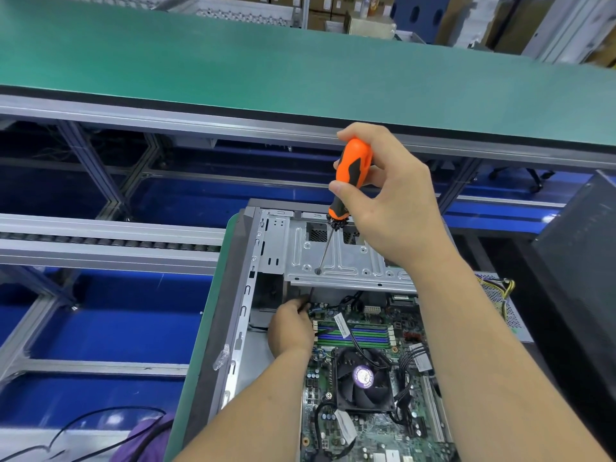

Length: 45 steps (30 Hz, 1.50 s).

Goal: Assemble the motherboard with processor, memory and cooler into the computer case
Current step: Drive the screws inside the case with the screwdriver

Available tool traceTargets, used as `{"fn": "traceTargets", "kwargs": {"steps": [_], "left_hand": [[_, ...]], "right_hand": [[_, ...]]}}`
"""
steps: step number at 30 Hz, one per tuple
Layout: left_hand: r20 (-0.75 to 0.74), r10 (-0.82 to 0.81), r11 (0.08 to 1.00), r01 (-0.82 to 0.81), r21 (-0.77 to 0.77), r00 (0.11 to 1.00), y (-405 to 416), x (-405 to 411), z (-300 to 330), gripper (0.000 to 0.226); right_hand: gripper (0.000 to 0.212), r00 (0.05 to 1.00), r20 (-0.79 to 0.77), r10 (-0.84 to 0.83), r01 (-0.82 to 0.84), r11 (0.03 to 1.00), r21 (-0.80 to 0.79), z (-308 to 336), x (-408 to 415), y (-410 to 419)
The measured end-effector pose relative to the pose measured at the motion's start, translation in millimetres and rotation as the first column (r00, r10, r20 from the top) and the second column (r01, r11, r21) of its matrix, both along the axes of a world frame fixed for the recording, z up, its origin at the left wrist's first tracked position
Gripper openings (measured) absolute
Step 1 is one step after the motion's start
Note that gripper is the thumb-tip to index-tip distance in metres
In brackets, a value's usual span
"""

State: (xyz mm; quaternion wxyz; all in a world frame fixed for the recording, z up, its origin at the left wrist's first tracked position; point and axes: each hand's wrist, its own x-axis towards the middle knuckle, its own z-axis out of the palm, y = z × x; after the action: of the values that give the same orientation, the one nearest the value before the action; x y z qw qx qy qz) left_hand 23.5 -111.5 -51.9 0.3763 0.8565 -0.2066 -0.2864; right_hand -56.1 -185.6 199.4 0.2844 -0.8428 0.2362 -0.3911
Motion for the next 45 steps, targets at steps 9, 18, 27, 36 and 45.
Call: {"fn": "traceTargets", "kwargs": {"steps": [9, 18, 27, 36, 45], "left_hand": [[0.008, 0.004, 1.0, -0.004, -0.008, 1.0, -1.7, 1.0, -0.1, 0.023], [0.043, -0.02, 1.0, 0.02, 0.017, 0.999, -3.3, 1.5, 0.4, 0.025], [0.055, -0.027, 0.999, 0.025, 0.041, 0.998, -5.5, 2.1, 1.3, 0.02], [0.02, -0.039, 0.994, 0.037, 0.107, 0.999, -8.7, 3.6, 5.9, 0.01], [0.027, -0.073, 0.991, 0.069, 0.116, 0.997, -8.7, 4.8, 8.9, 0.025]], "right_hand": [[0.044, 1.0, 0.003, -0.004, 0.004, 1.0, 0.001, -0.4, 0.0, -0.5], [0.044, 1.0, 0.007, 0.001, -0.001, 1.0, -0.009, 2.0, 1.1, -1.3], [0.044, 1.0, -0.002, -0.007, 0.007, 1.0, -0.018, 2.6, 1.3, -2.5], [0.045, 1.0, -0.011, -0.007, 0.007, 1.0, -0.007, 2.2, 1.0, -2.4], [0.044, 1.0, 0.005, -0.006, 0.006, 1.0, 0.005, 0.3, 1.3, -1.2]]}}
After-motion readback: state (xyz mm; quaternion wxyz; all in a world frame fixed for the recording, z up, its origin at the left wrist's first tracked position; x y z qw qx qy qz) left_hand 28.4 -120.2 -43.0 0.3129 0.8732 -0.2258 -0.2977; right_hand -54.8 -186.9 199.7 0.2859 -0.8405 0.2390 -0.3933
